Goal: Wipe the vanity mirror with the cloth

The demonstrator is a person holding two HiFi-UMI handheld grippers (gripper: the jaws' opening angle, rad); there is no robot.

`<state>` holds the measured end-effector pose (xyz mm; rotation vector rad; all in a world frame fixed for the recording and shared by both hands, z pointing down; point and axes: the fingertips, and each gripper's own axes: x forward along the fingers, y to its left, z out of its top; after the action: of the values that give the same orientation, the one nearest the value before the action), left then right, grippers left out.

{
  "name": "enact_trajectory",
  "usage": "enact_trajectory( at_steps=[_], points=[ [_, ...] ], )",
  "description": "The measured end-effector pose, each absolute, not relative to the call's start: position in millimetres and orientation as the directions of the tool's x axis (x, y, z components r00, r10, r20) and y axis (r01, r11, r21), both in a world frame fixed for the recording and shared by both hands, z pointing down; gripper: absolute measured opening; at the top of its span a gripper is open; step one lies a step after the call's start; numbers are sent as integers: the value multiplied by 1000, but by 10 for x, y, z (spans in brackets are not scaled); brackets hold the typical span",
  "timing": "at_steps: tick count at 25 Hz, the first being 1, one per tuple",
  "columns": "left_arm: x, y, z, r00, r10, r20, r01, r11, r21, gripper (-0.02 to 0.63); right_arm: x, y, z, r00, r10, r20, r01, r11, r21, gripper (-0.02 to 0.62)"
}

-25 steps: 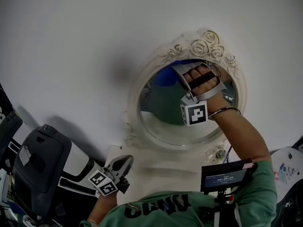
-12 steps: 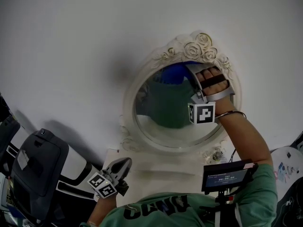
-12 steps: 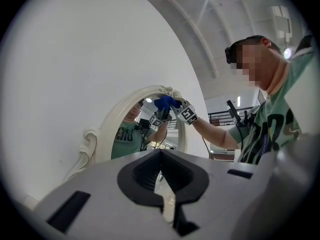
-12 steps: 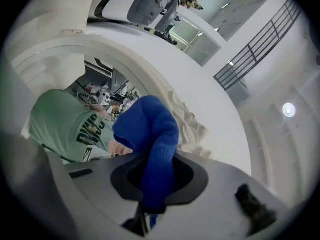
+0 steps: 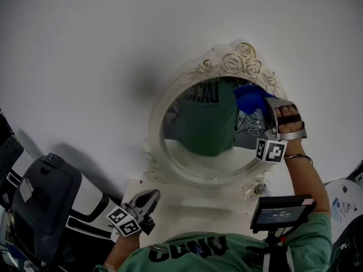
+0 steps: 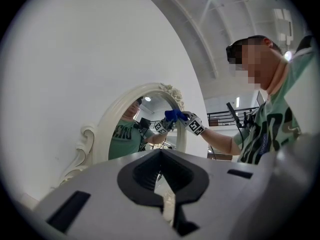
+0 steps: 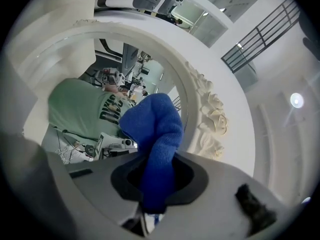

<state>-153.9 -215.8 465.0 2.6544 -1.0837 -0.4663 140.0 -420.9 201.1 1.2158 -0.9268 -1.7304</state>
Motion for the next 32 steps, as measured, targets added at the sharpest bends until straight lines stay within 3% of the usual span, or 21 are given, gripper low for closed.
enact_trajectory(
  at_steps=[4,6,12,18,27,32],
  points=[
    [-1580,-2137,4652,664,-718,-207,-642,-690,335,0,1363,-4189,1979,-194,-914,-355,164,-387,907,49],
    [-1619,-2130,4667,658,-725,-204,-647,-682,340,0,1166,-4100,1996,-251,-904,-346,145,-389,910,49],
    [-1682,-2096,4698,646,-734,-209,-650,-672,355,0,-185,-3839,2359,-530,-807,-260,164,-399,902,49],
    [-1779,-1987,4694,629,-744,-225,-659,-665,352,0,-1058,-4026,2471,-601,-770,-216,221,-420,880,49],
    [-1965,-1927,4796,597,-770,-224,-674,-633,380,0,-1206,-4180,2518,-589,-786,-187,266,-408,873,49],
    [-1810,-1937,4737,626,-745,-230,-654,-663,365,0,-853,-4203,2543,-551,-816,-174,275,-374,886,49]
  ],
)
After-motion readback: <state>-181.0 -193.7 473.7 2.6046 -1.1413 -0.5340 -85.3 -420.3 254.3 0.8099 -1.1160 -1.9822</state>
